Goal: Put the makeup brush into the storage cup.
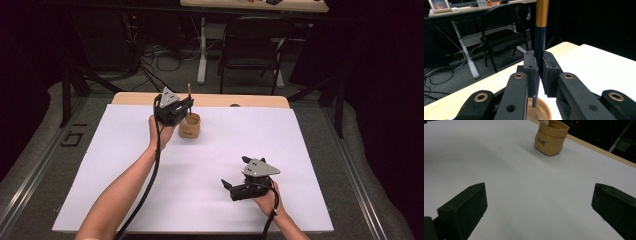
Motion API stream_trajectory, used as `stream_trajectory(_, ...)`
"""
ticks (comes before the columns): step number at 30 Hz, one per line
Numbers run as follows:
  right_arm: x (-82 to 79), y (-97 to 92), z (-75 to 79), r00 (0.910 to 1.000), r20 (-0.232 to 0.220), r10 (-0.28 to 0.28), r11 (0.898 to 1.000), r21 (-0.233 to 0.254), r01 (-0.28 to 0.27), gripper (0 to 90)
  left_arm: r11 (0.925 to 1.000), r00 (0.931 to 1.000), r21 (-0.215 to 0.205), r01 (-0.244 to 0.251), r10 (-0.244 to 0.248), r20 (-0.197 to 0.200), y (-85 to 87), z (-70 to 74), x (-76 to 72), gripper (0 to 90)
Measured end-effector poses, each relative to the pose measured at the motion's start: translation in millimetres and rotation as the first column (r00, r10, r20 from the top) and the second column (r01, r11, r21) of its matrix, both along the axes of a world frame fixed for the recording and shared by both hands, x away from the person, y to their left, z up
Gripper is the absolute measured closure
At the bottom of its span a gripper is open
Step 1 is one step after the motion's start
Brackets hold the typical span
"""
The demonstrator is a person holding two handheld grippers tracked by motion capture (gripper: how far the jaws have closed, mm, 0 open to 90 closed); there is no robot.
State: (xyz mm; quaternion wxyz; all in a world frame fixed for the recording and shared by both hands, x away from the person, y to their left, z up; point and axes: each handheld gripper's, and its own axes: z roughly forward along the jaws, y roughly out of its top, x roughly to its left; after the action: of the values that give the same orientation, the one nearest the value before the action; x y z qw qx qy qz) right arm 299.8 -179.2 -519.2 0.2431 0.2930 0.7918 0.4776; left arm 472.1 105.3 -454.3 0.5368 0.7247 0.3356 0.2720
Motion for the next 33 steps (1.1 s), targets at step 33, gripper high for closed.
stream_trajectory(33,1.2,-0.1,-1.2,0.9999,-0.014,0.008,1.000,-0.010,-0.008,0.0,0.9977,0.9967,0.063,-0.025,0.030,-0.076,-10.7,-26.1,16.4,83.0)
